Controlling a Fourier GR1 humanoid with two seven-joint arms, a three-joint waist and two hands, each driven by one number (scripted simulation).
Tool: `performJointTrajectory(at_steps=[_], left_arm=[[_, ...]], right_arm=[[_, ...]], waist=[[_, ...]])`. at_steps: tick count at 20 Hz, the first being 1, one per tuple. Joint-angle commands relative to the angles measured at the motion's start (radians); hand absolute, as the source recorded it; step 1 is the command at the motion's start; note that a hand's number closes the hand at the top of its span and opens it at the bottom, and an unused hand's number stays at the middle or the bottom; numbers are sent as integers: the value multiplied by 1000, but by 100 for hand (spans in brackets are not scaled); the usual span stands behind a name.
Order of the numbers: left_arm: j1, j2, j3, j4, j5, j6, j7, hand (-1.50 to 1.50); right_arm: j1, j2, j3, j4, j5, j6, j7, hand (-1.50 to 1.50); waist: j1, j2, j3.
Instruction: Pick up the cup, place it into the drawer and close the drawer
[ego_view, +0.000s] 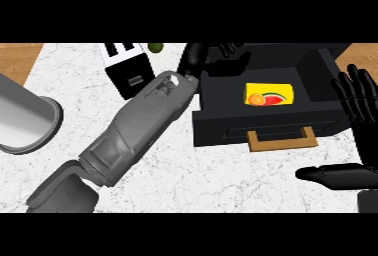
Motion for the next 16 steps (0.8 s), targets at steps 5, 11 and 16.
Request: performJointTrajectory(at_steps=[5,11,16], left_arm=[[-17,0,-155,40,15,73,70,-150],[11,0,-156,-8,76,117,-32,-150],[18,0,-118,-52,114,103,-126,-150]], right_arm=[[-34,-21,-2,-7,-23,23,24,-150],[-9,-22,-35,30,-101,76,-31,-150],[-2,-24,-11,-33,-225,140,57,150]], waist=[[-21,5,0],[-14,5,0],[12,-2,-1]])
